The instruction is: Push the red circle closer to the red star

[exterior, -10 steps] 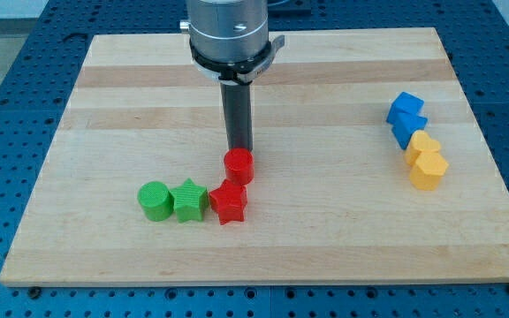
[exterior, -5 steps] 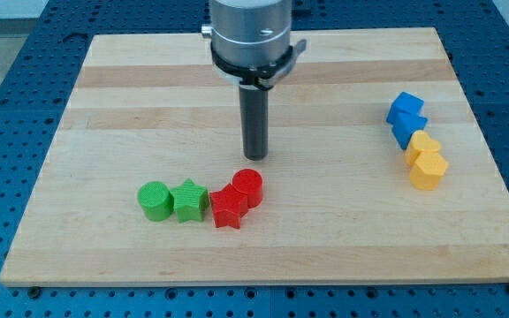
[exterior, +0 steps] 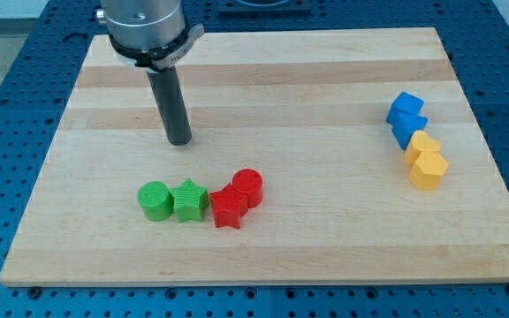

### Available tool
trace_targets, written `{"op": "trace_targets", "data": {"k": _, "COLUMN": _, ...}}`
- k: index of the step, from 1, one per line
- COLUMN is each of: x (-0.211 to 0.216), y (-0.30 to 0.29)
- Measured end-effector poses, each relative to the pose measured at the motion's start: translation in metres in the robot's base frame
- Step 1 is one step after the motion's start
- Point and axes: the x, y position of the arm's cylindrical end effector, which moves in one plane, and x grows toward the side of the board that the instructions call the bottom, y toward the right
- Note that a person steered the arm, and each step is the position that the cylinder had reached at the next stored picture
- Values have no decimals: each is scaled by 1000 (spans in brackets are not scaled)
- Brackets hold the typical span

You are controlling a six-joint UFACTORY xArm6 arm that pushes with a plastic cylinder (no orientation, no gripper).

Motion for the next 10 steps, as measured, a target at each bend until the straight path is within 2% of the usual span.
{"op": "trace_targets", "data": {"k": 1, "x": 22, "y": 23}}
{"op": "trace_targets", "data": {"k": 2, "x": 23, "y": 30}}
{"op": "trace_targets", "data": {"k": 4, "x": 37, "y": 80}}
{"op": "trace_targets", "data": {"k": 6, "x": 69, "y": 114}}
{"op": "trace_targets", "data": {"k": 10, "x": 82, "y": 130}}
